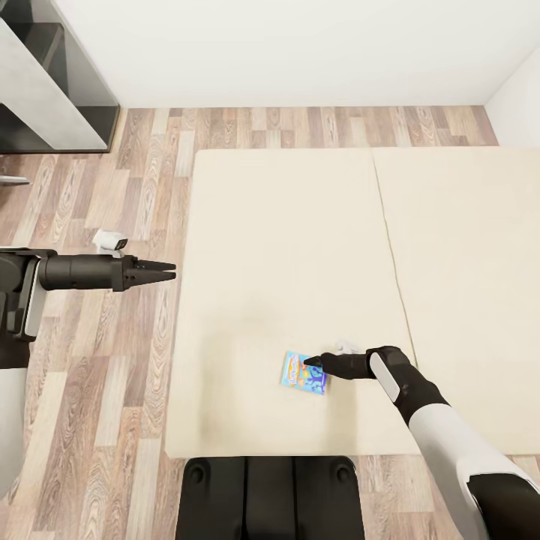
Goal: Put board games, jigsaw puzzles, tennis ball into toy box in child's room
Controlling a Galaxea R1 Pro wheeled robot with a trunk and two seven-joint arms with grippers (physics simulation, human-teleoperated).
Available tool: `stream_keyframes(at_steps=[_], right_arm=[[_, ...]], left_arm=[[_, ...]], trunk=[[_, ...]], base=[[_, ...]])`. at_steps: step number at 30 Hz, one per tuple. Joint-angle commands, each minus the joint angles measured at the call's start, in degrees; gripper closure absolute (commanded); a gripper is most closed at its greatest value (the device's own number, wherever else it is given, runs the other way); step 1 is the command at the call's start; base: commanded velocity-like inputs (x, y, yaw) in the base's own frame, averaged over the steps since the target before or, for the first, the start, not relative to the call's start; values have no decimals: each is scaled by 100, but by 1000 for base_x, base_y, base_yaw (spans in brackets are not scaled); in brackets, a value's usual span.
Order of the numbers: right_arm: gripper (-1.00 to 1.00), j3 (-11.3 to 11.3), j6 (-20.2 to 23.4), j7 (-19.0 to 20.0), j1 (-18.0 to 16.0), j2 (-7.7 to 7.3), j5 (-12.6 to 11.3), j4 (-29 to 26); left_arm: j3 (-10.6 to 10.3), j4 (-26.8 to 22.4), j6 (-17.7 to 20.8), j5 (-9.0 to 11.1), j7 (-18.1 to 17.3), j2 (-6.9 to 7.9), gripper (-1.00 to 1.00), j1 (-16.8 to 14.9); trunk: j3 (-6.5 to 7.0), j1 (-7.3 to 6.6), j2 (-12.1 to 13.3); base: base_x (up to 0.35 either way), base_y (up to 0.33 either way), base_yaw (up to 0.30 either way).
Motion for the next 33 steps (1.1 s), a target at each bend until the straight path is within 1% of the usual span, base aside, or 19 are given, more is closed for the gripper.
stream_keyframes(at_steps=[1, 33], right_arm=[[-100, 19, 15, 18, -2, -6, 6, -5], [-100, 27, 23, 23, -2, -6, 6, -5]], left_arm=[[-1, 0, 61, 2, -17, 1, -100, -2], [3, 0, 61, 2, -17, 5, -100, -2]], trunk=[[-6, 3, -9], [-6, 3, -9]], base=[[0, 18, 0], [0, 62, 0]])
